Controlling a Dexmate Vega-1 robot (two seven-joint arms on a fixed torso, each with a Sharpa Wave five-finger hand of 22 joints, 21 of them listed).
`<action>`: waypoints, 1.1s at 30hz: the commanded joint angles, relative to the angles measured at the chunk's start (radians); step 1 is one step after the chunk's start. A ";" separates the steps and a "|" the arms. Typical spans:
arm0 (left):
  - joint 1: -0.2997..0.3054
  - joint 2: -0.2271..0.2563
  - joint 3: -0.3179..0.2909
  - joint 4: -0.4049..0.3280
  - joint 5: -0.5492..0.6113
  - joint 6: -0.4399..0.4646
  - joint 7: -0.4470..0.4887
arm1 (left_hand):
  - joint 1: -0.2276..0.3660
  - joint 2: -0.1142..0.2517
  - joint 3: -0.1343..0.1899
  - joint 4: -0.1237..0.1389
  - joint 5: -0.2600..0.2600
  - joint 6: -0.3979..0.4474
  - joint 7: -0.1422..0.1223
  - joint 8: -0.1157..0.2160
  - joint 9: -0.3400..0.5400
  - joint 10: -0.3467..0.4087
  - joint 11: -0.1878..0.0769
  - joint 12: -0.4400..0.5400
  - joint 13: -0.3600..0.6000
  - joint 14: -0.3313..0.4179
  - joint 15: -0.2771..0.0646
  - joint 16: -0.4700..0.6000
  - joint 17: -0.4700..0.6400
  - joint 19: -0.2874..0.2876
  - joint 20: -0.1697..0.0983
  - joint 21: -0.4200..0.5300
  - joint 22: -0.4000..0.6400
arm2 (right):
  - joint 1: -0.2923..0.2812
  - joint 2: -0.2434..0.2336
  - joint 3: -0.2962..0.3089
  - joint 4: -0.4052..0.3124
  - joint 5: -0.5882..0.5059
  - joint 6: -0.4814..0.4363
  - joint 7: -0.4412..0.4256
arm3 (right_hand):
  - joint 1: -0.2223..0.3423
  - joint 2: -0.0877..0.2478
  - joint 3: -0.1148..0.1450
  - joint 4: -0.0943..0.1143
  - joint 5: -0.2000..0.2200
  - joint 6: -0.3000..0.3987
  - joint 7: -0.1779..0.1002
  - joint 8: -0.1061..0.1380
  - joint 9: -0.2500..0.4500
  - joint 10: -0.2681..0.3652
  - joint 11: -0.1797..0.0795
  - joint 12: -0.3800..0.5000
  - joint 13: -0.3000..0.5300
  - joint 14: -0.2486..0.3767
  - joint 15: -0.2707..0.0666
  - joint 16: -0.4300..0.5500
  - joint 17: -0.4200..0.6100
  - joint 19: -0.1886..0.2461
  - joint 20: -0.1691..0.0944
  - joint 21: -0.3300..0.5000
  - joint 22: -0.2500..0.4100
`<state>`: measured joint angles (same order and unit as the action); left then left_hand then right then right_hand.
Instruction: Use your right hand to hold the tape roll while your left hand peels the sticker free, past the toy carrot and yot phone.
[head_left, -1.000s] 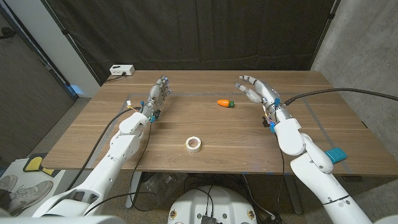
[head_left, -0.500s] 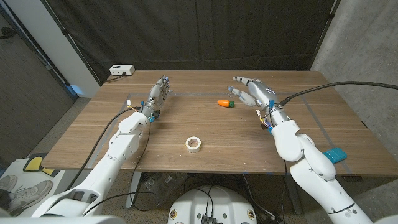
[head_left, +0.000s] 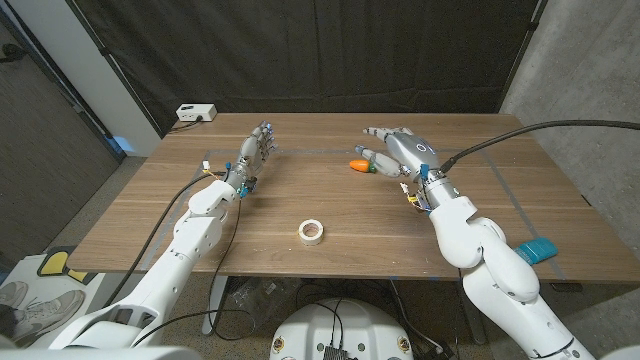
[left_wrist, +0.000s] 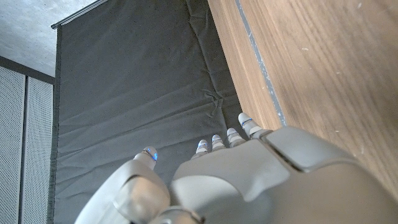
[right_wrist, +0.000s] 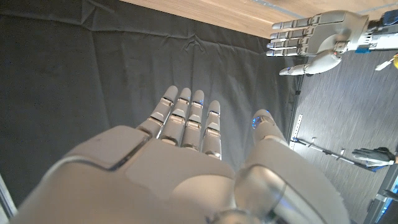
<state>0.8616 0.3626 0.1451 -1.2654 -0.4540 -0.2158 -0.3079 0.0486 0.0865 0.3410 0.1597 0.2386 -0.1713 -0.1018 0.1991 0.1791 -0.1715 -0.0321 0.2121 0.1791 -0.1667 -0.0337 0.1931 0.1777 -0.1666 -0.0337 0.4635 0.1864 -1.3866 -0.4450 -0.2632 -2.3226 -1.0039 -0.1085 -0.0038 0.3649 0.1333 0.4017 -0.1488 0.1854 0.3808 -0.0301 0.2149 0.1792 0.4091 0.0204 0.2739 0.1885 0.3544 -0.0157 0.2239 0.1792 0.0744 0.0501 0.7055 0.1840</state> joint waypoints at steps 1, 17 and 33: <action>-0.017 0.000 0.001 0.036 -0.007 -0.014 -0.039 | 0.000 0.037 0.001 0.000 0.009 -0.063 -0.002 -0.001 0.004 -0.030 0.002 0.003 0.005 -0.100 0.000 -0.004 0.003 -0.062 -0.005 0.003 0.002 | -0.015 -0.012 -0.065 -0.055 -0.131 -0.060 0.062 | 0.009 0.001 0.010 0.003 0.008 0.012 -0.004 0.000 0.004 0.006 -0.004 0.003 0.002 0.009 -0.003 0.001 0.005 0.008 0.005 0.000 0.002; -0.034 -0.002 -0.006 0.072 -0.010 -0.025 -0.087 | 0.001 0.037 0.000 0.000 0.009 -0.064 -0.004 -0.003 0.004 -0.030 0.003 0.001 0.006 -0.098 -0.001 -0.005 0.003 -0.060 -0.002 0.002 0.002 | -0.002 -0.010 -0.159 -0.082 -0.253 -0.109 0.166 | 0.013 0.006 0.016 0.005 0.008 0.017 -0.007 -0.003 0.004 0.010 -0.010 0.001 0.002 0.022 -0.012 0.001 0.005 0.013 0.004 -0.001 0.002; -0.028 0.001 -0.017 0.073 -0.010 -0.021 -0.096 | 0.002 0.037 0.000 0.000 0.009 -0.063 -0.004 -0.004 0.004 -0.029 0.003 0.000 0.006 -0.098 -0.001 -0.006 0.003 -0.058 0.008 0.001 0.002 | 0.043 -0.001 -0.228 -0.062 -0.308 -0.132 0.286 | 0.022 0.011 0.026 0.003 0.009 0.026 -0.008 -0.003 0.004 0.018 -0.012 0.001 0.002 0.031 -0.017 -0.001 0.004 0.016 0.004 -0.003 0.002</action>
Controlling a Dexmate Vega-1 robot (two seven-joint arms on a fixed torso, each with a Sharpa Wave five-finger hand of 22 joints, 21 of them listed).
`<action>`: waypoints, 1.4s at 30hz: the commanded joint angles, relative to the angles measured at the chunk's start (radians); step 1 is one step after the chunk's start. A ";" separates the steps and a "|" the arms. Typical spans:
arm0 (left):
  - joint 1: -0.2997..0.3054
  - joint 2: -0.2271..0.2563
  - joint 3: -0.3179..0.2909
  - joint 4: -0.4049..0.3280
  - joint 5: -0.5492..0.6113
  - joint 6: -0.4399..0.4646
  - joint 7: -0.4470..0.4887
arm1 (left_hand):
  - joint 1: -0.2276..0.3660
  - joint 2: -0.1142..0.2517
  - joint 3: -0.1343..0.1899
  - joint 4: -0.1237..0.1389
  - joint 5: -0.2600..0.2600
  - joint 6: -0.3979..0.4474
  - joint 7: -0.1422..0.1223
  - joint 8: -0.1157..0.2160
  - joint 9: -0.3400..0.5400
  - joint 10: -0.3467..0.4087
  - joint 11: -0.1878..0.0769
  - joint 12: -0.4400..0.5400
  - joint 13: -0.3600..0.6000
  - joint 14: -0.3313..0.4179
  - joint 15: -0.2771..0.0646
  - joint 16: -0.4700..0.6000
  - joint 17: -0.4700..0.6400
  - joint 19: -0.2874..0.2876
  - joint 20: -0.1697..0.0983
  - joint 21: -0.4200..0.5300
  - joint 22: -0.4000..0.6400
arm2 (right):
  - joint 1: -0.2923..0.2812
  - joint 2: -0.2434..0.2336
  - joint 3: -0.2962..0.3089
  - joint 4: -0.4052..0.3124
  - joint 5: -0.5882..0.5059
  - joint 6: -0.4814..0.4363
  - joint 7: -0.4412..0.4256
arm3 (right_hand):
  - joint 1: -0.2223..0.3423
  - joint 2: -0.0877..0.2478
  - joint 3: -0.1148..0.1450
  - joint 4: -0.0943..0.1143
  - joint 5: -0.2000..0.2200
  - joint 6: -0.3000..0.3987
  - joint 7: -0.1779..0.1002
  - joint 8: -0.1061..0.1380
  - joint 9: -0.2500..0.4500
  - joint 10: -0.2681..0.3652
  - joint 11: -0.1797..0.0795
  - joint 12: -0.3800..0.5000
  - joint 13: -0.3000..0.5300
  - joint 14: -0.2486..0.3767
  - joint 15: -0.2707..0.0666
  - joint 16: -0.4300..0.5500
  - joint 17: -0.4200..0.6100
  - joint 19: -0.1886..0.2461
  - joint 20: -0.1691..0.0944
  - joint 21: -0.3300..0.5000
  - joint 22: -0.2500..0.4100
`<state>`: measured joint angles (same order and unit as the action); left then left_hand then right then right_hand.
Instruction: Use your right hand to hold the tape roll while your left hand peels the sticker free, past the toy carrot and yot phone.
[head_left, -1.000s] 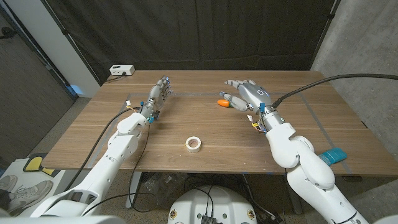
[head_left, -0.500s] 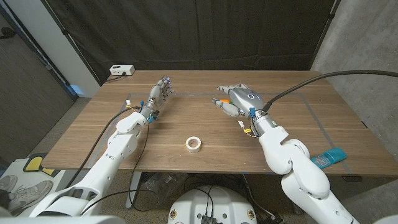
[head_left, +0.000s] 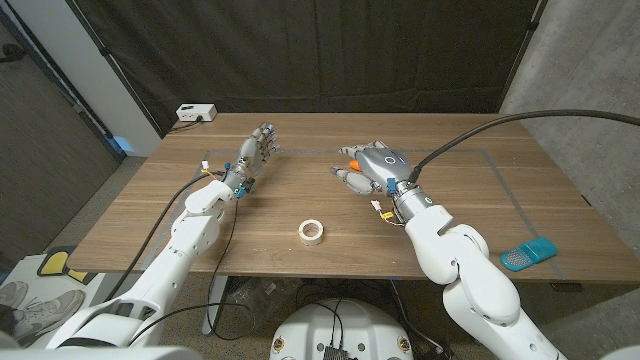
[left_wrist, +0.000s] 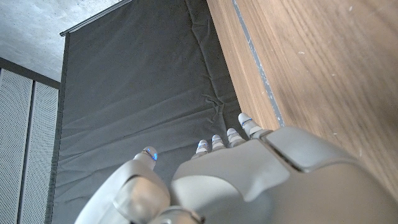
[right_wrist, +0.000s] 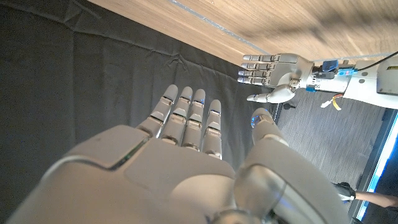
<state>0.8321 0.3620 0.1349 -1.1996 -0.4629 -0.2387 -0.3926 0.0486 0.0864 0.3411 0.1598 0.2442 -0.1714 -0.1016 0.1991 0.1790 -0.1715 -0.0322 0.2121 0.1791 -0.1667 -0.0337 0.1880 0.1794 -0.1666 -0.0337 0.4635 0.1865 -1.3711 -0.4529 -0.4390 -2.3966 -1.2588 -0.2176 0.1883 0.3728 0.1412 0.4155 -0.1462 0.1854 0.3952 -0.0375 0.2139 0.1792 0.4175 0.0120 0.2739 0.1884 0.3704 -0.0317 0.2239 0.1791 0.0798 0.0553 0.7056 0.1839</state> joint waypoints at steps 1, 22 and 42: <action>0.001 0.001 -0.006 0.008 0.000 0.001 -0.012 | 0.002 0.037 -0.001 0.000 0.004 -0.064 -0.005 -0.004 0.004 -0.030 0.003 -0.001 0.006 -0.098 -0.001 -0.001 0.001 -0.058 0.008 0.001 0.002 | 0.029 0.007 -0.056 0.011 -0.059 -0.026 0.105 | 0.015 0.003 0.013 0.000 0.009 0.013 0.000 -0.002 0.005 0.012 -0.004 0.002 0.002 0.017 -0.004 -0.001 0.004 0.013 -0.002 -0.003 0.002; -0.020 -0.005 -0.007 0.040 0.007 0.002 -0.032 | 0.003 0.037 -0.002 0.000 0.004 -0.064 -0.005 -0.006 0.005 -0.029 0.000 -0.002 0.006 -0.098 0.000 -0.002 0.001 -0.057 0.014 -0.002 0.002 | 0.083 0.035 -0.122 0.054 -0.146 -0.064 0.255 | 0.029 0.002 0.028 -0.002 0.008 0.040 0.002 -0.002 0.005 0.053 -0.003 0.010 0.003 0.065 -0.022 0.004 0.005 0.030 -0.008 -0.003 0.003; -0.030 -0.011 -0.009 0.054 0.015 0.004 -0.043 | 0.004 0.038 -0.003 0.000 0.004 -0.064 -0.006 -0.007 0.005 -0.030 0.000 -0.004 0.006 -0.098 -0.002 -0.002 0.002 -0.057 0.017 -0.004 0.003 | 0.098 0.043 -0.169 0.070 -0.209 -0.082 0.314 | 0.026 -0.022 0.014 -0.001 -0.003 0.071 0.011 0.001 0.006 0.084 -0.003 0.015 0.005 0.092 -0.027 0.012 0.013 0.039 -0.009 -0.006 0.003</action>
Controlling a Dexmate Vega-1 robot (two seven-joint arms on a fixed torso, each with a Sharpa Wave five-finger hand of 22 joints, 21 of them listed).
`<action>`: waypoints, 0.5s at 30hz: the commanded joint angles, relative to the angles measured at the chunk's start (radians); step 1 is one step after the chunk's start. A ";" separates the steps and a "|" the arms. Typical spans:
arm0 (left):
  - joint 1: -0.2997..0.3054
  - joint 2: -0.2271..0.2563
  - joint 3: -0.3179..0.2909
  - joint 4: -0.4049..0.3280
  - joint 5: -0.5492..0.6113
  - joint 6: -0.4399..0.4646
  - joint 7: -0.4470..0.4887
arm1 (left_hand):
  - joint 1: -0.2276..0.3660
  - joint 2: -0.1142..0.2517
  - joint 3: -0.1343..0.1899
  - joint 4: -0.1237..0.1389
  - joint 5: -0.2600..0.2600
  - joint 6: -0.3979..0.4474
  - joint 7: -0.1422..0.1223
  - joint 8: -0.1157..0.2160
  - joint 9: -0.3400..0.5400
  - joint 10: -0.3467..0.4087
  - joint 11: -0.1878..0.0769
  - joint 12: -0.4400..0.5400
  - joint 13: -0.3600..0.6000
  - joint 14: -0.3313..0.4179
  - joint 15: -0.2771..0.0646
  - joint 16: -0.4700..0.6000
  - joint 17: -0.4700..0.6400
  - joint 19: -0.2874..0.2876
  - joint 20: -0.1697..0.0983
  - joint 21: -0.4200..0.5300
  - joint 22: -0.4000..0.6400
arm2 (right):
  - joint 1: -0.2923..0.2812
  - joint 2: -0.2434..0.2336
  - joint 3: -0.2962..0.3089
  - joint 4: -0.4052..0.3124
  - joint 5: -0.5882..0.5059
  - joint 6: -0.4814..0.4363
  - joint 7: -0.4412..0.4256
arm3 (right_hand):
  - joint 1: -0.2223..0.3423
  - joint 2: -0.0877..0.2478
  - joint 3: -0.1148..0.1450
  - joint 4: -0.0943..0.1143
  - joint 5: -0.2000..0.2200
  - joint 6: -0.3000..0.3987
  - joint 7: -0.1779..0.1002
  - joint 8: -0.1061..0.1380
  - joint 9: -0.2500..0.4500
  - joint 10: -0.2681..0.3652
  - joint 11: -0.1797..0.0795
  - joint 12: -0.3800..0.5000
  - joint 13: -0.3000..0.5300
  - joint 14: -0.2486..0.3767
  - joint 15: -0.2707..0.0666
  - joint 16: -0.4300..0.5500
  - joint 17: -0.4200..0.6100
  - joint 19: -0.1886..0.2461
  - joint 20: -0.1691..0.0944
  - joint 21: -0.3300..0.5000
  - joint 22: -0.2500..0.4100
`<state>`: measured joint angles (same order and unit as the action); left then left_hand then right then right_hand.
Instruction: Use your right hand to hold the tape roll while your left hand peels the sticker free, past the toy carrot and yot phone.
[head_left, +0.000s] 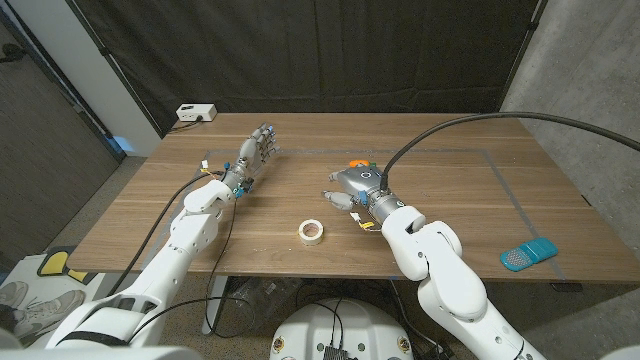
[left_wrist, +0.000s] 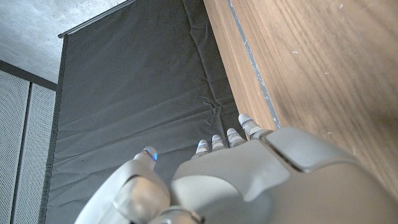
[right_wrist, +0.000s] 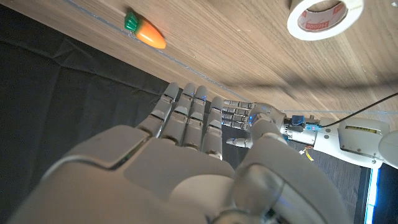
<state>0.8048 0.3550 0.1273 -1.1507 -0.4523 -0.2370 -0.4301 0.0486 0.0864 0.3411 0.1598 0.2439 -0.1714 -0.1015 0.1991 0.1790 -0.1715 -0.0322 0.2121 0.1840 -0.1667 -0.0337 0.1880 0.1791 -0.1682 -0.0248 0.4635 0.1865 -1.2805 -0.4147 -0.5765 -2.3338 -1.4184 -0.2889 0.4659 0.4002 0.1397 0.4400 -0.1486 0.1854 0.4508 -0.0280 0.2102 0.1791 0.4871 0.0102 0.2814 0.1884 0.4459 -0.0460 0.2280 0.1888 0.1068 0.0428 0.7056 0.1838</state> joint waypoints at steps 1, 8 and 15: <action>-0.002 -0.004 -0.002 0.004 0.005 0.001 -0.006 | 0.004 0.038 -0.003 0.000 0.004 -0.064 -0.006 -0.007 0.005 -0.030 0.001 -0.004 0.001 -0.098 -0.003 -0.002 0.002 -0.054 0.008 -0.004 0.003 | 0.007 0.006 -0.035 0.008 -0.058 -0.014 0.039 | -0.002 -0.032 -0.017 -0.001 -0.006 0.017 0.006 0.004 0.006 0.021 0.000 0.010 0.005 0.018 -0.015 0.008 0.004 0.012 0.003 -0.007 0.003; 0.008 -0.001 -0.005 -0.012 0.003 0.006 -0.001 | 0.004 0.038 -0.003 0.001 0.005 -0.064 -0.006 -0.007 0.005 -0.029 -0.001 -0.004 0.001 -0.099 -0.002 -0.003 0.002 -0.055 0.010 -0.005 0.003 | 0.009 0.011 -0.056 0.020 -0.112 -0.017 0.042 | 0.017 -0.045 -0.023 -0.011 -0.008 0.038 0.004 0.006 0.007 0.052 -0.007 0.018 0.007 0.056 -0.026 0.023 0.008 0.027 0.002 -0.007 0.002; 0.019 0.005 -0.006 -0.027 0.004 0.011 0.008 | 0.004 0.038 -0.003 0.001 0.005 -0.064 -0.006 -0.007 0.005 -0.029 0.000 -0.005 0.001 -0.098 -0.002 -0.003 0.002 -0.054 0.011 -0.006 0.003 | 0.014 0.017 -0.068 0.044 -0.128 -0.013 0.034 | 0.052 -0.048 -0.024 -0.021 -0.004 0.075 -0.003 0.015 0.007 0.083 -0.018 0.027 0.010 0.089 -0.048 0.038 0.014 0.052 -0.006 -0.002 0.003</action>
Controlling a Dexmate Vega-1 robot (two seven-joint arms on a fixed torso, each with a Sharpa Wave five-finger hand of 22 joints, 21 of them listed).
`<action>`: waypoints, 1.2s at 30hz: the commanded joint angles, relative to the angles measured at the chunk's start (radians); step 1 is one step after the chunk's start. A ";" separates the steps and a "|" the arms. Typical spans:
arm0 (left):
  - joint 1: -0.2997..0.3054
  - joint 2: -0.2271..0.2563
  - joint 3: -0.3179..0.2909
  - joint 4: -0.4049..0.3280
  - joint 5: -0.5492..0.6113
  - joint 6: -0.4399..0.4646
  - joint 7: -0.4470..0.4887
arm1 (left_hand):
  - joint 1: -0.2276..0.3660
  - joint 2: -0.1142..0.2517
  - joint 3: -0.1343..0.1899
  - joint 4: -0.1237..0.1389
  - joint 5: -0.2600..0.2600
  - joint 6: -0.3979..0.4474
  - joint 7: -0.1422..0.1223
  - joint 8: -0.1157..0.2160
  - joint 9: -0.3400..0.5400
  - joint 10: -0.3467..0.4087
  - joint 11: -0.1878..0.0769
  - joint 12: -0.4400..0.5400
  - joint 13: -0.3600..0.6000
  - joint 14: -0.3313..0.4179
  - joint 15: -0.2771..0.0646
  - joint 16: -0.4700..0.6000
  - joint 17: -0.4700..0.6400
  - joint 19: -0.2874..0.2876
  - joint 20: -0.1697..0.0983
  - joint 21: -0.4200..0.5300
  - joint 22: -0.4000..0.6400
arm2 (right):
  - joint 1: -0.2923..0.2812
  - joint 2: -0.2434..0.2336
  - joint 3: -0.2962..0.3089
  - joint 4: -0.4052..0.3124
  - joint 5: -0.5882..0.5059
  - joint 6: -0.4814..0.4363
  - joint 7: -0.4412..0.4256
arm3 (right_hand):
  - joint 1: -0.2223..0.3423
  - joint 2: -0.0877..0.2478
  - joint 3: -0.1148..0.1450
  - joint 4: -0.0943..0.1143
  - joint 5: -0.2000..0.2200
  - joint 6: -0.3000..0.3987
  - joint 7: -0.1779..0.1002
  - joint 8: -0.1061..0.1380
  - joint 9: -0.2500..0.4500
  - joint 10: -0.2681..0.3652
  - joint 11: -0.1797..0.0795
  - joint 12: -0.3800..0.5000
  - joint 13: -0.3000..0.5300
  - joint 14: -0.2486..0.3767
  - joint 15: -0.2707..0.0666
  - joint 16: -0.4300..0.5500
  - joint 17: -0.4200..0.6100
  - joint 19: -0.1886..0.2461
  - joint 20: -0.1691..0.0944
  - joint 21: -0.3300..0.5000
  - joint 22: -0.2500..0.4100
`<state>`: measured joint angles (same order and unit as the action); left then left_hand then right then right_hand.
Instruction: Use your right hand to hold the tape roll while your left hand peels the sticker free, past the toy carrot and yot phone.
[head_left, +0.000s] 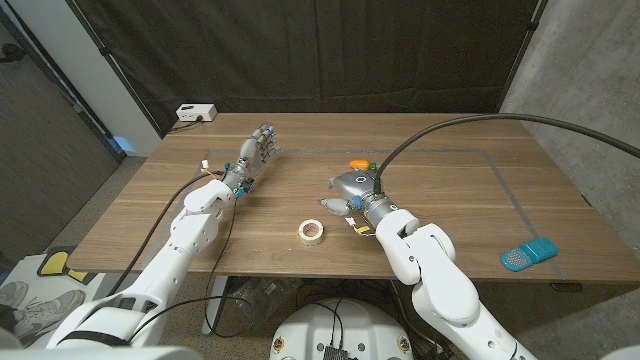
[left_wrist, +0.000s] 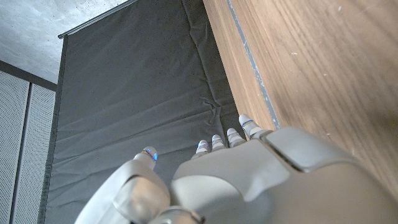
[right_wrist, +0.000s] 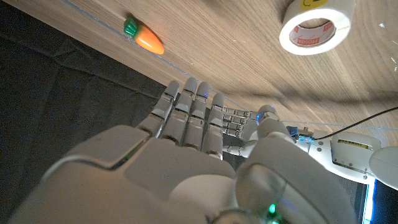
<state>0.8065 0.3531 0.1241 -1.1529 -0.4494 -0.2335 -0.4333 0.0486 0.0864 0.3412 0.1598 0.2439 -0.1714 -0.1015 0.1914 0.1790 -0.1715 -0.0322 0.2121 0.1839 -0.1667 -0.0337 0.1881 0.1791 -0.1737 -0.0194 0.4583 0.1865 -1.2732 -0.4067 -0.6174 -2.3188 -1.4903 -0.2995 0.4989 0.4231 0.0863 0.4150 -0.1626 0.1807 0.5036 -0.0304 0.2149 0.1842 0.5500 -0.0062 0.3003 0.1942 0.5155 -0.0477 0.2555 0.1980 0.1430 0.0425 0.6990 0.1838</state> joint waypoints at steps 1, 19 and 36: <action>0.019 0.007 -0.003 -0.027 0.001 0.009 0.012 | 0.004 0.038 -0.003 0.001 0.005 -0.064 -0.006 0.000 0.005 -0.029 0.001 -0.005 0.001 -0.098 -0.002 -0.003 0.002 -0.049 0.006 -0.001 0.003 | 0.007 0.009 -0.029 0.032 -0.061 -0.003 -0.001 | 0.035 0.005 0.001 -0.008 0.001 0.029 -0.001 0.011 0.003 0.026 -0.002 0.009 0.005 0.028 -0.050 0.014 0.006 0.021 -0.008 0.006 0.003; 0.022 0.009 0.005 -0.036 -0.001 0.012 0.015 | 0.004 0.039 -0.004 0.001 0.005 -0.063 -0.006 0.000 0.005 -0.030 0.001 -0.006 0.001 -0.098 -0.005 -0.003 0.002 -0.048 0.007 -0.003 0.003 | -0.003 0.020 -0.069 0.081 -0.124 -0.021 -0.065 | 0.158 -0.054 -0.027 -0.021 0.017 0.095 -0.011 0.022 0.006 0.142 -0.031 0.058 0.031 0.131 -0.098 0.097 0.062 0.090 -0.034 0.029 0.009; 0.019 0.011 0.002 -0.021 -0.002 0.013 0.014 | 0.004 0.040 -0.005 0.002 0.006 -0.064 -0.007 0.000 0.005 -0.030 0.000 -0.006 0.002 -0.099 -0.005 -0.003 0.002 -0.048 0.008 -0.004 0.003 | 0.030 0.047 -0.100 0.149 -0.122 -0.030 -0.051 | 0.195 -0.083 -0.064 0.000 0.036 0.138 -0.015 0.033 0.009 0.198 -0.038 0.084 0.051 0.179 -0.117 0.169 0.122 0.106 -0.039 0.037 0.014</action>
<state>0.8309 0.3637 0.1263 -1.1901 -0.4497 -0.2194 -0.4153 0.0486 0.0864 0.3411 0.1598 0.2439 -0.1714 -0.1015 0.1915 0.1789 -0.1715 -0.0322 0.2060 0.1837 -0.1667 -0.0337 0.1881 0.1790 -0.1737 -0.0195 0.4546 0.1865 -1.2611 -0.3752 -0.6978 -2.2088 -1.6065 -0.3194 0.4490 0.5998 0.0036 0.3599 -0.1654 0.2055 0.6255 -0.0464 0.2414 0.1888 0.7259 -0.0440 0.3718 0.2374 0.6702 -0.0619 0.4000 0.3022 0.2389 0.0037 0.7269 0.1934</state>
